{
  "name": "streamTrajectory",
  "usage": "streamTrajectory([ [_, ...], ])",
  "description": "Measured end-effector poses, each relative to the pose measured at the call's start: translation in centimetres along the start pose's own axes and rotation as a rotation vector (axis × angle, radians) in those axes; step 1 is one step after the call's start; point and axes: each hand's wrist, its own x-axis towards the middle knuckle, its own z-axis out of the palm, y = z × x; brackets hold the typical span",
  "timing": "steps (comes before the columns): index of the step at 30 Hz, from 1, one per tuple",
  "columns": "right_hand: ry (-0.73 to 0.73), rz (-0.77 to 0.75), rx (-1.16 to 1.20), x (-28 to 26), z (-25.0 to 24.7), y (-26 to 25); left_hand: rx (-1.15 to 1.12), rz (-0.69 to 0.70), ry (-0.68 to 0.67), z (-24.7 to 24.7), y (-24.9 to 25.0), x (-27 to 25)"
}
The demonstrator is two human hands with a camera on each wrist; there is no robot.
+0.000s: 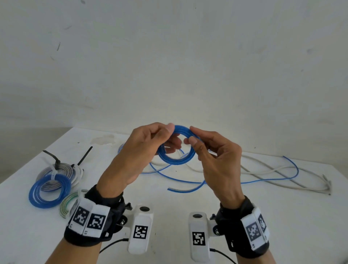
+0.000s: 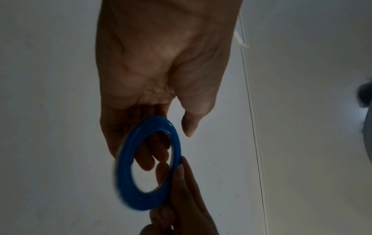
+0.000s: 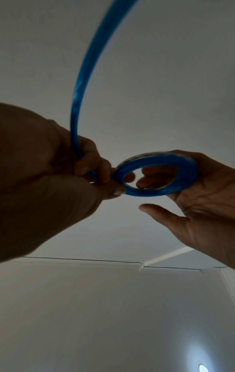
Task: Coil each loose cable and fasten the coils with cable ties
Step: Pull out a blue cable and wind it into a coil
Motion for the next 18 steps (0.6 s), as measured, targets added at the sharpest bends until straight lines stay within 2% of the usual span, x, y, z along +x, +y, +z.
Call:
streamTrajectory([
  [2, -0.110, 0.016, -0.038, 0.1, -0.4, 0.1, 0.022, -0.048, -0.088, -0.4, 0.1, -0.1],
  [4, -0.212, 0.016, -0.108, 0.0, -0.5, 0.2, 0.033, -0.160, -0.171, -0.4, 0.0, -0.1],
  [6, -0.244, 0.005, -0.152, 0.0, -0.4, 0.4, 0.066, -0.226, -0.183, -0.4, -0.3, -0.1],
  [13, -0.242, -0.003, -0.136, -0.2, 0.6, 1.2, 0.167, -0.268, -0.145, -0.5, -0.5, 0.0],
  [15, -0.205, 0.014, -0.087, -0.4, 1.2, 1.2, 0.120, -0.252, -0.135, -0.4, -0.6, 0.0],
  [18, -0.085, 0.033, 0.016, -0.4, 1.8, 1.1, -0.031, -0.214, -0.018, -0.4, -0.6, 0.3],
])
